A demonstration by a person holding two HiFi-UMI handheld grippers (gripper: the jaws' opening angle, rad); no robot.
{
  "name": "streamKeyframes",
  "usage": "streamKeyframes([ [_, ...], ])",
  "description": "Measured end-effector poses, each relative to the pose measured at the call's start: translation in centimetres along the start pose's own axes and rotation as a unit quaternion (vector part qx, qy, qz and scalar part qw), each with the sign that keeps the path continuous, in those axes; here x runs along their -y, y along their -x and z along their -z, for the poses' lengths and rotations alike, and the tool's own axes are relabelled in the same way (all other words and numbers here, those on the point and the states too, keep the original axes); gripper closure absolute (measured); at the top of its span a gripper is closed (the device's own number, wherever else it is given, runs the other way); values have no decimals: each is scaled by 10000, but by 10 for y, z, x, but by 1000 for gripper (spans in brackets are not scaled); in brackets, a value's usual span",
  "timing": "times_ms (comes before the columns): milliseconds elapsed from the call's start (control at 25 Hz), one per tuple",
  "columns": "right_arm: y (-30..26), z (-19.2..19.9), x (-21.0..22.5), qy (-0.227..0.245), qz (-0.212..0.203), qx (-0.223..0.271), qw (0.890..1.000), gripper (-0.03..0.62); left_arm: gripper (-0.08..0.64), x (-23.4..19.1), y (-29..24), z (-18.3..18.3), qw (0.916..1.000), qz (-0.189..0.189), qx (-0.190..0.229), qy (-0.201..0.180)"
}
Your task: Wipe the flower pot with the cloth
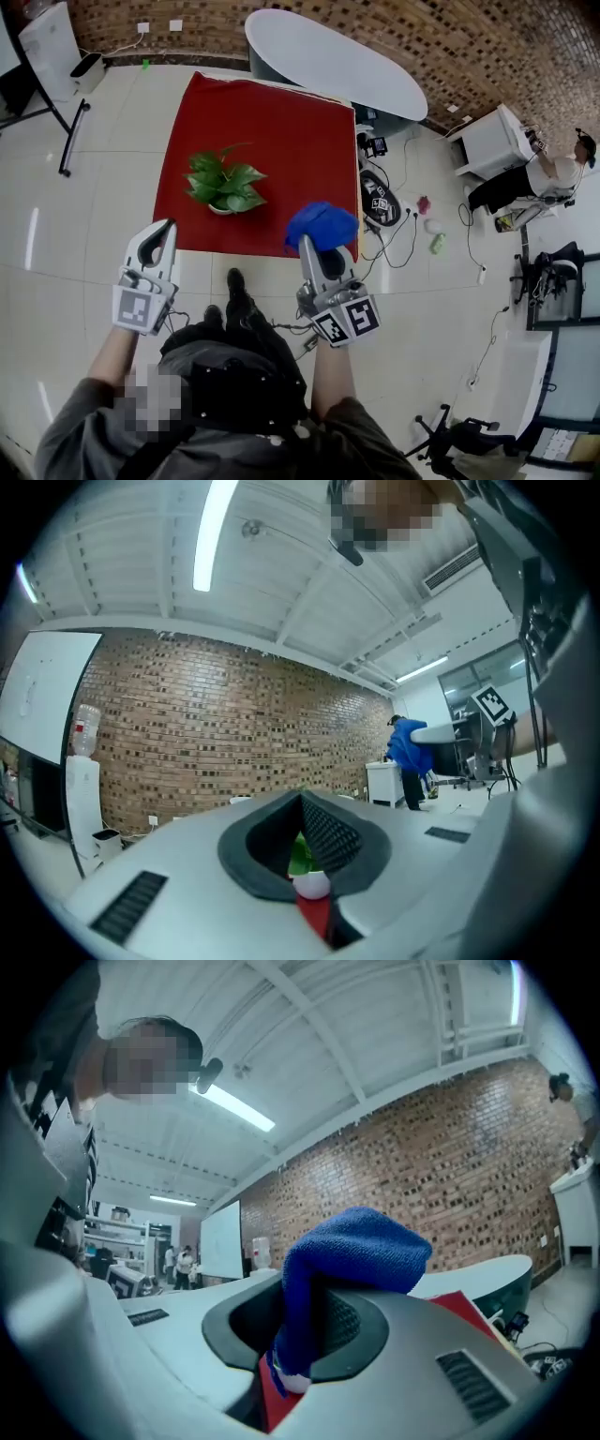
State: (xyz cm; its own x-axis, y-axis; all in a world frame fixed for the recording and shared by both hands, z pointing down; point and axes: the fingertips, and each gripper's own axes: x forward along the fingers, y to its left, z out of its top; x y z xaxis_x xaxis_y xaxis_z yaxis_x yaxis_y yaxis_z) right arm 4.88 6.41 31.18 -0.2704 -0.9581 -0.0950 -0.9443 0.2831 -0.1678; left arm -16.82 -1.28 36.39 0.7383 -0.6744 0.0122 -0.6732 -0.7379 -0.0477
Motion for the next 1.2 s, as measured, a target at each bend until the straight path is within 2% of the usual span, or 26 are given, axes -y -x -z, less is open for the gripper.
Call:
streamKeyframes([
  [160,19,-33,-5,364,158,186,9990,515,537,6,4,-1,9997,-3,-67,221],
  [240,30,-41,-7,466,185,219,9985,515,536,15,6,-2,9997,108,-70,192],
  [400,54,-49,-5,419,327,300,9981,515,536,47,14,-4,9986,493,-165,88],
  [560,88,-64,-8,319,303,453,9980,515,537,77,30,-25,9988,468,-41,99],
  [800,206,-75,-15,212,221,613,9977,515,536,175,79,-56,9993,302,167,157],
  [1040,327,-75,-31,269,64,508,9983,516,536,287,150,-70,9994,201,249,110],
  [1200,386,-78,-50,359,-63,373,9986,517,535,338,198,-83,9994,131,246,218],
])
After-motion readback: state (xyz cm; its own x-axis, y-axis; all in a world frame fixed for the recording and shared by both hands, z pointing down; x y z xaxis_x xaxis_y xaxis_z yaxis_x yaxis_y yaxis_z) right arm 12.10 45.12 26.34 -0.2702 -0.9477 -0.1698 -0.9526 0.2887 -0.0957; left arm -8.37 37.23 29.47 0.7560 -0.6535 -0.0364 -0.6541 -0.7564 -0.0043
